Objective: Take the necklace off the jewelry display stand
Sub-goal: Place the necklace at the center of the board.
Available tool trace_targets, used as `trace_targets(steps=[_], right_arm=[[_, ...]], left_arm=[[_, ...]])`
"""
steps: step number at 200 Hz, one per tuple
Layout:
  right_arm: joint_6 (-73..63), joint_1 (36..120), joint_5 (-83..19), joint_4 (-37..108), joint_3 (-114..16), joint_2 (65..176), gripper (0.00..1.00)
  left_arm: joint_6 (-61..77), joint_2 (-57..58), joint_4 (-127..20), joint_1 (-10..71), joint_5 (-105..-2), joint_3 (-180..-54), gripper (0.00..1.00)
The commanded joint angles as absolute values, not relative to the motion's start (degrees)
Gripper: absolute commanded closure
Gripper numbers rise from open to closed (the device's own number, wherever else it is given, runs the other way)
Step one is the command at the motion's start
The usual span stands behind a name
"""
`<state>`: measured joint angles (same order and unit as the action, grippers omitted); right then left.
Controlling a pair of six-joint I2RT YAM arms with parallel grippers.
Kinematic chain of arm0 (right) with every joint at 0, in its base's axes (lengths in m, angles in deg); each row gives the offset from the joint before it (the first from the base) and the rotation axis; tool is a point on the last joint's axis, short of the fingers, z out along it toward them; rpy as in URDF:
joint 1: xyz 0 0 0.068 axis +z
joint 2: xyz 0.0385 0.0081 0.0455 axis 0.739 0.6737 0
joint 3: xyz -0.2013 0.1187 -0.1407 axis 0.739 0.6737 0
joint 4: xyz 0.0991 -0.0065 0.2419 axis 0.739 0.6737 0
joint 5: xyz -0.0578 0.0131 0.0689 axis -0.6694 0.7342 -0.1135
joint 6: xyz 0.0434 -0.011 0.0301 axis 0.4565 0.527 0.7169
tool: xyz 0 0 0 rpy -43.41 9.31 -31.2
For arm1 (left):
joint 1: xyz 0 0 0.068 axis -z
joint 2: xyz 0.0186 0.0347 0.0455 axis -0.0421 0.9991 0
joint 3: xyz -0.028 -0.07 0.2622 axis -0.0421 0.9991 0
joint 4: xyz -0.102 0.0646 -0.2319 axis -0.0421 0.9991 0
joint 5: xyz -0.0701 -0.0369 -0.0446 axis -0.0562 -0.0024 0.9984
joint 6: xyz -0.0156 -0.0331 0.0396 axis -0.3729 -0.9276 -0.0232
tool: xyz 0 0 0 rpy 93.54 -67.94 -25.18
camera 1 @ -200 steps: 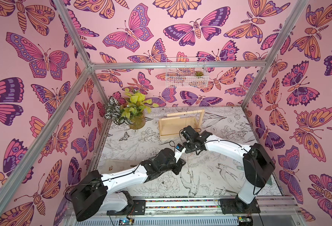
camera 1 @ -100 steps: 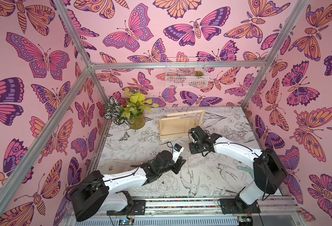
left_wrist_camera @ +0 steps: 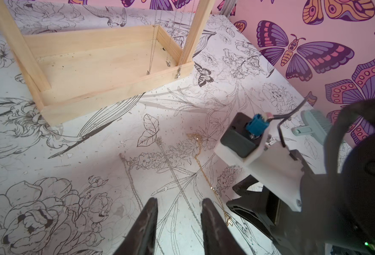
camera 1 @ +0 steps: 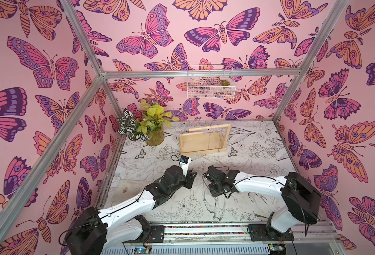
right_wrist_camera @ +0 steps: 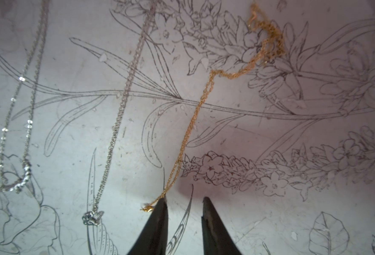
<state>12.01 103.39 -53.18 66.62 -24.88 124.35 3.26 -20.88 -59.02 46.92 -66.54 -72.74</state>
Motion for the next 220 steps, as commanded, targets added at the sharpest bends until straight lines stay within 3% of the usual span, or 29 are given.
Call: trace_targets(steps=[1,30,127,220], right_arm=[[14.5,105.0,-55.3,67.2,-26.5,125.7,0.64],[15.6,106.6,-56.4,68.6,-29.2,129.4,0.64],[21.1,108.8,-57.8,68.6,-26.6,129.1,0.85],[25.8,111.6,-57.7,65.4,-21.3,126.5,0.85]], left_arm=[[2.3,-22.0,-57.7,46.7,-65.5,-70.9,0.64],[2.0,-23.4,-57.7,46.7,-65.3,-70.0,0.64],[2.2,-28.3,-56.4,46.7,-65.1,-68.0,0.64],[1.3,-34.4,-53.7,46.7,-65.1,-65.6,0.64]])
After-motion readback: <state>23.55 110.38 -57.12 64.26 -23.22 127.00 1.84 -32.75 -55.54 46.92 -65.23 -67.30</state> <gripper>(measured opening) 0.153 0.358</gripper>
